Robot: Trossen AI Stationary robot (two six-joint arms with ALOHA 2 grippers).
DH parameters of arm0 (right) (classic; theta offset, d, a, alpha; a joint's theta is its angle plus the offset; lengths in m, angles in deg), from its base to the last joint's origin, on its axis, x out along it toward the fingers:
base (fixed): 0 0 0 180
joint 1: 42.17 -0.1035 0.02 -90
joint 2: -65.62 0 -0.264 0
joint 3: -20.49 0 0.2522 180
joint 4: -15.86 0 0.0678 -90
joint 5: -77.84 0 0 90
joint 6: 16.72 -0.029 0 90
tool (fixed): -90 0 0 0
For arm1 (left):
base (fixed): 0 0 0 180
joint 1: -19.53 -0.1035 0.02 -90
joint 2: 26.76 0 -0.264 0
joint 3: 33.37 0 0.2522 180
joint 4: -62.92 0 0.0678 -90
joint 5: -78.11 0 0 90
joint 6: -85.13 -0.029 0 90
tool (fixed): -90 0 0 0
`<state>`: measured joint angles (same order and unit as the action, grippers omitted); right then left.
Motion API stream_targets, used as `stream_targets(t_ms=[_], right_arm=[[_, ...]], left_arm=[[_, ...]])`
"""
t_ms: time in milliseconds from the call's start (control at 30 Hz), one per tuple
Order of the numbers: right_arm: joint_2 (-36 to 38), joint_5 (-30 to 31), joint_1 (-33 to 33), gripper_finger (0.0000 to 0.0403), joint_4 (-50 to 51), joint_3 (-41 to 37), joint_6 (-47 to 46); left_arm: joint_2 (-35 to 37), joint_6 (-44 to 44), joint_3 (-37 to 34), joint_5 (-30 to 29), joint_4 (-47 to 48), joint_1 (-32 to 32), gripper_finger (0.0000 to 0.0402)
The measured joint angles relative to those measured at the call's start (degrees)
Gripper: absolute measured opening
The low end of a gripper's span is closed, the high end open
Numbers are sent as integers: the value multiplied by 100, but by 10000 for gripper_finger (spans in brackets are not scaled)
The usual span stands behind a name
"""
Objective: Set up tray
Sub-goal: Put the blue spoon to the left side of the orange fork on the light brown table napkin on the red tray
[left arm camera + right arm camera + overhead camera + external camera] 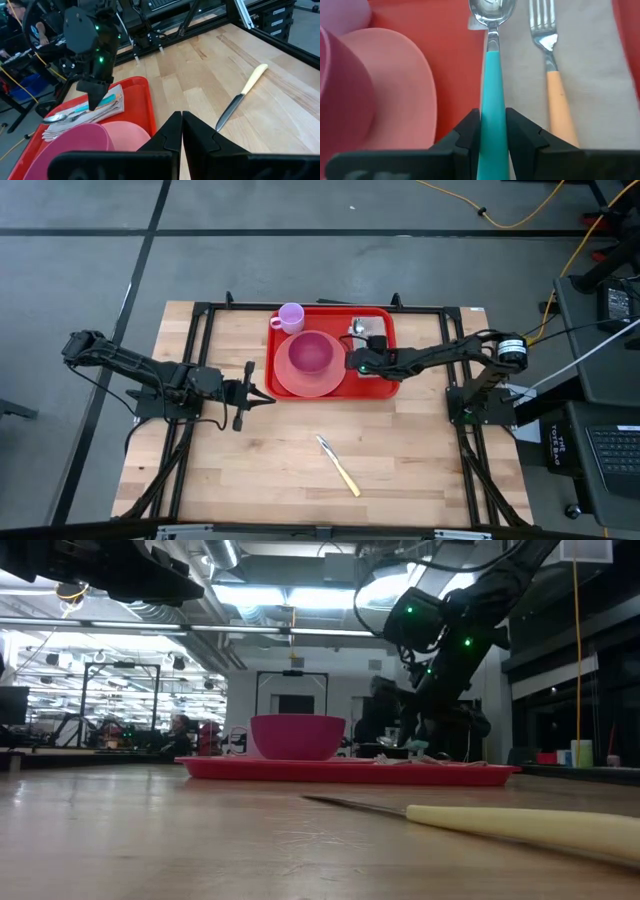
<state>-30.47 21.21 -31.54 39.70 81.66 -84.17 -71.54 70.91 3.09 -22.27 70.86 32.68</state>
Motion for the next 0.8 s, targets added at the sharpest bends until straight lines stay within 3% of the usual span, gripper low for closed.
stream_targets(t_ms=[800], right_arm=[[-301,-146,212,81,-249,0,40]], left_arm=[[0,0,0,1,0,0,3]])
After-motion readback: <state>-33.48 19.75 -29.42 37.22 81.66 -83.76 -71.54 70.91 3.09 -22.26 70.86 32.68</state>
